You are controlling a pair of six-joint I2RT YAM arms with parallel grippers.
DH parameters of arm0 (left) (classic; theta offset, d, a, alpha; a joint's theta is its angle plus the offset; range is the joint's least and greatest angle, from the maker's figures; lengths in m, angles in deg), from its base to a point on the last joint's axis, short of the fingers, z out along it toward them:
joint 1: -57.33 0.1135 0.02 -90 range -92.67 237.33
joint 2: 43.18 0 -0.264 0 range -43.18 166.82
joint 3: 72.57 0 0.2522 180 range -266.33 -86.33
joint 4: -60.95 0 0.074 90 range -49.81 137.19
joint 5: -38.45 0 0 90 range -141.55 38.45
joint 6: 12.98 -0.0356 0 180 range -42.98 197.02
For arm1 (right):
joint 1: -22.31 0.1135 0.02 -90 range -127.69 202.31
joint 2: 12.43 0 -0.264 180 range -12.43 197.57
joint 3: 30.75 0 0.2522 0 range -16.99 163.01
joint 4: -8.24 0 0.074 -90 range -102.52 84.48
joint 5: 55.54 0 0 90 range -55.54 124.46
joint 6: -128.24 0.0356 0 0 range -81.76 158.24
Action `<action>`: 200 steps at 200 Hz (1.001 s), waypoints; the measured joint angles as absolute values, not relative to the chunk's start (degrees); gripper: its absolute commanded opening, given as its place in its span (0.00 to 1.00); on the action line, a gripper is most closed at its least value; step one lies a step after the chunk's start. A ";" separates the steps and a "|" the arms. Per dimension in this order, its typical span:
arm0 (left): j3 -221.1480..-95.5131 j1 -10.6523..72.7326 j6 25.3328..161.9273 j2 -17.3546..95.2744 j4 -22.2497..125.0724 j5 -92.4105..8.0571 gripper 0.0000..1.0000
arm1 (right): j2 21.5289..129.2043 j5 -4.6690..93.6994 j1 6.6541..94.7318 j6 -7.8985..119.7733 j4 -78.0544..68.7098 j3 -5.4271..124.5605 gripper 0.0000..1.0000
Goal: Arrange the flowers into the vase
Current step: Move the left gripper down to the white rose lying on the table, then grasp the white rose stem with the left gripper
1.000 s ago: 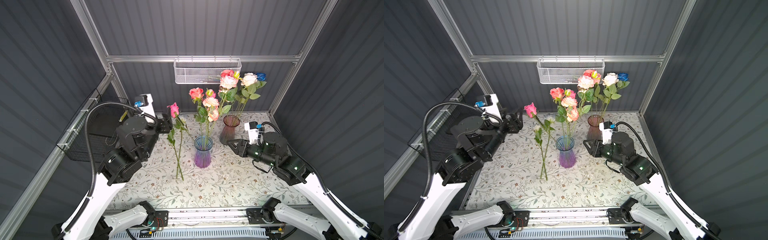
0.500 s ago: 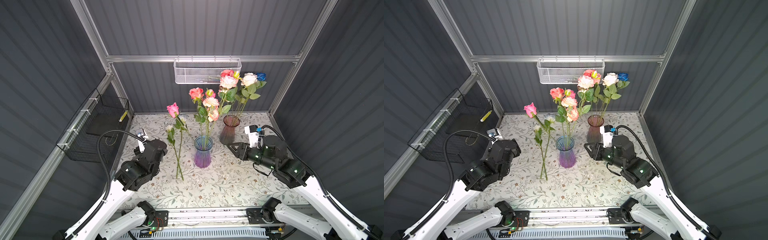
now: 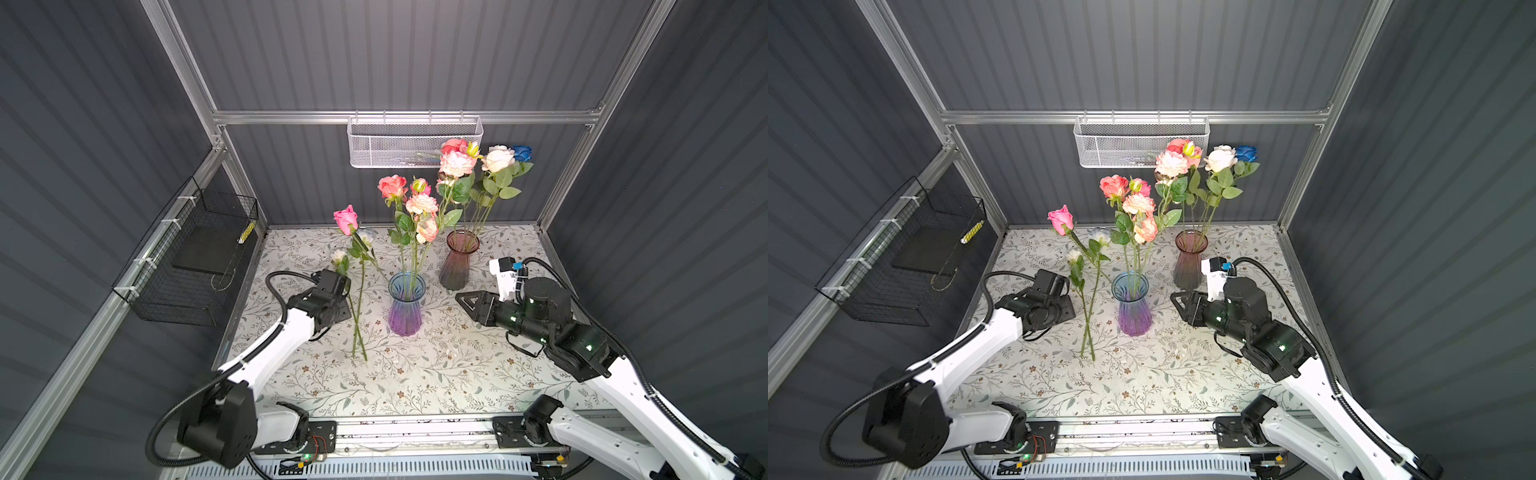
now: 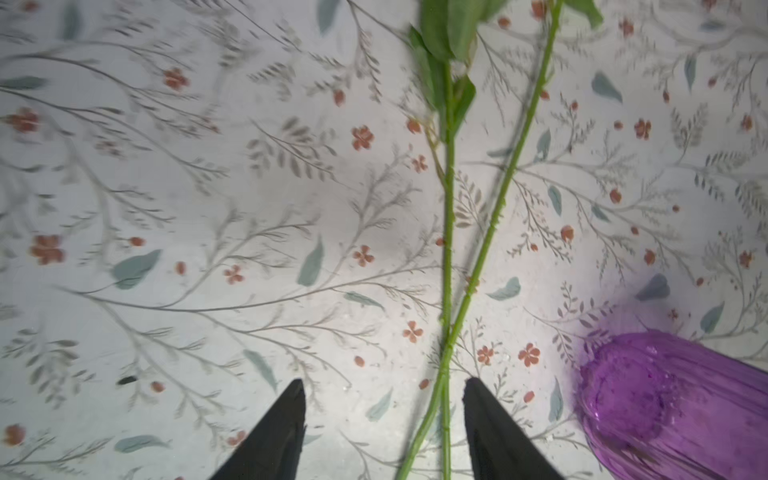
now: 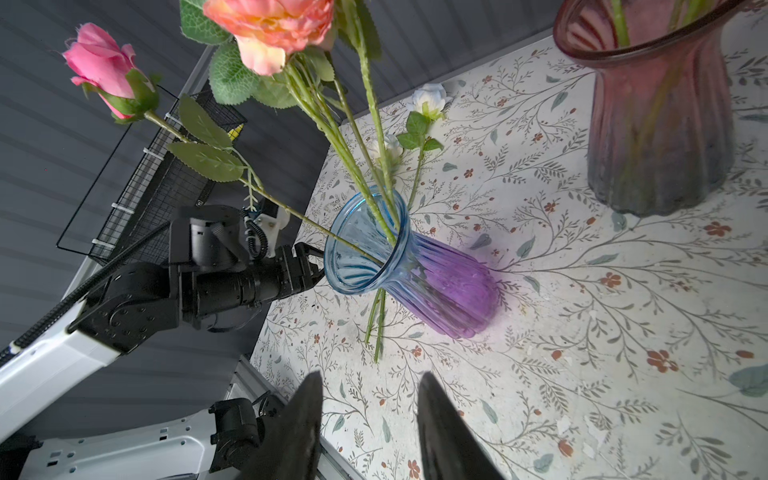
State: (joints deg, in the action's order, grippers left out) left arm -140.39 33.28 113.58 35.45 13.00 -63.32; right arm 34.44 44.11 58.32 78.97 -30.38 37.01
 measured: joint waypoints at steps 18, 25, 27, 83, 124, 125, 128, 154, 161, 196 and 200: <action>-143.76 33.28 111.04 41.52 13.87 -59.17 0.53 | 35.73 44.13 58.17 78.92 -29.40 37.01 0.40; -144.44 33.28 110.10 42.92 14.07 -58.01 0.52 | 36.38 44.16 58.10 78.90 -28.88 37.01 0.40; -144.59 33.28 109.84 43.21 14.05 -57.68 0.51 | 36.58 44.18 58.08 78.90 -28.72 37.01 0.41; -150.27 33.28 103.63 52.52 13.65 -54.18 0.38 | 39.05 44.81 57.69 78.88 -25.82 35.63 0.41; -153.35 33.28 100.84 59.67 13.63 -53.44 0.32 | 38.74 44.81 56.81 78.73 -25.25 34.72 0.41; -153.40 33.28 100.79 59.75 13.61 -53.44 0.32 | 38.72 44.81 56.77 78.75 -25.25 34.67 0.41; -153.55 33.28 100.57 60.21 13.61 -53.44 0.31 | 38.66 44.83 56.72 78.75 -25.23 34.56 0.41; -154.53 33.28 99.35 62.72 13.39 -54.07 0.24 | 38.07 45.01 56.05 78.75 -25.07 33.49 0.41; -154.78 33.28 98.83 63.12 13.43 -54.25 0.21 | 37.93 45.05 55.87 78.75 -25.05 33.25 0.41; -155.39 33.32 97.10 63.99 13.63 -54.55 0.06 | 37.30 45.12 55.17 78.77 -25.07 32.90 0.41; -155.43 33.32 96.88 64.04 13.63 -54.55 0.05 | 37.15 45.12 55.11 78.77 -25.07 32.90 0.41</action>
